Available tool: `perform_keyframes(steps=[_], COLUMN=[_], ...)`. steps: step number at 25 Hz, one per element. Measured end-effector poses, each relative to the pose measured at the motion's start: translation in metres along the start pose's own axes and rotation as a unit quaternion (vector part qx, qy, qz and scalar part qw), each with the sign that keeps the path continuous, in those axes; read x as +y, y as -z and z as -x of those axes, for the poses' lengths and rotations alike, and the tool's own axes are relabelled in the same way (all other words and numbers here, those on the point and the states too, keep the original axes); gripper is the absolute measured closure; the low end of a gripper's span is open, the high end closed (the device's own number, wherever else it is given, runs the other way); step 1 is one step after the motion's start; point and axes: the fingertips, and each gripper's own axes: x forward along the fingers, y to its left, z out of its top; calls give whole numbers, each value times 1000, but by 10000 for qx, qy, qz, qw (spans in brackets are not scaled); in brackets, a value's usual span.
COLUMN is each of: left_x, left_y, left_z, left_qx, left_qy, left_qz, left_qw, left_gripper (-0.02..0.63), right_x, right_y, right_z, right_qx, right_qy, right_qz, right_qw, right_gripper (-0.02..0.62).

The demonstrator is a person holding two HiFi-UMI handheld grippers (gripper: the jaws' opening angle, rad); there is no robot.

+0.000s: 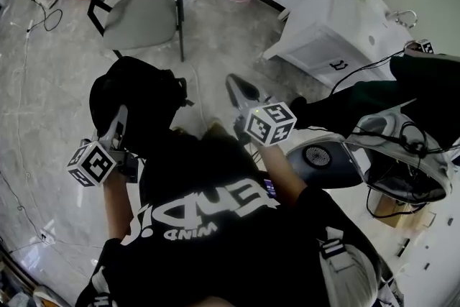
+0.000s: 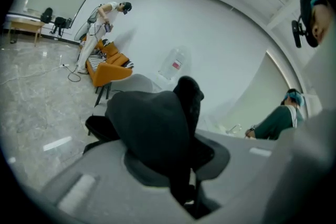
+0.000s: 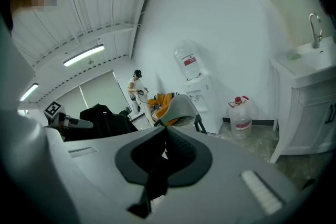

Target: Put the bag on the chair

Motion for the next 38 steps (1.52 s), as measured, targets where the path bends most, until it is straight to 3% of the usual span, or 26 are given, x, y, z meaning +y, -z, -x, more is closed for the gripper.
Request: perform_keyframes(steps=[4,8,12,22,29,38], left_x=[23,14,1,20,21,31], left_y=[-12,-40,-64,-101,-151,-214], left_z=[-11,-49,-80,-162,-224,-294], left_qx=[214,439,516,432,225,-420], left_qy=[281,286,321,145,-131,-669], left_qz=[-19,-28,-33,84,237,422], left_qw=[9994,9986,9981,9989,9994,9960], left_gripper=[537,537,537,537,537,537], right_x=[9,-11,-31,-87,-129,-181], right_y=[0,-31,-62,-100,-161,-215], right_z=[-12,-26,-42,-132,-200,-271], right_qx=[-253,-278,-257,-159,26,346], right_qy=[258,375,360,94,-261,-831], right_qz=[-34,-198,-268,-348,-246,64], right_qw=[9993,9987,9987,9992,9994,9959], right_gripper=[594,595,595,595,595,594])
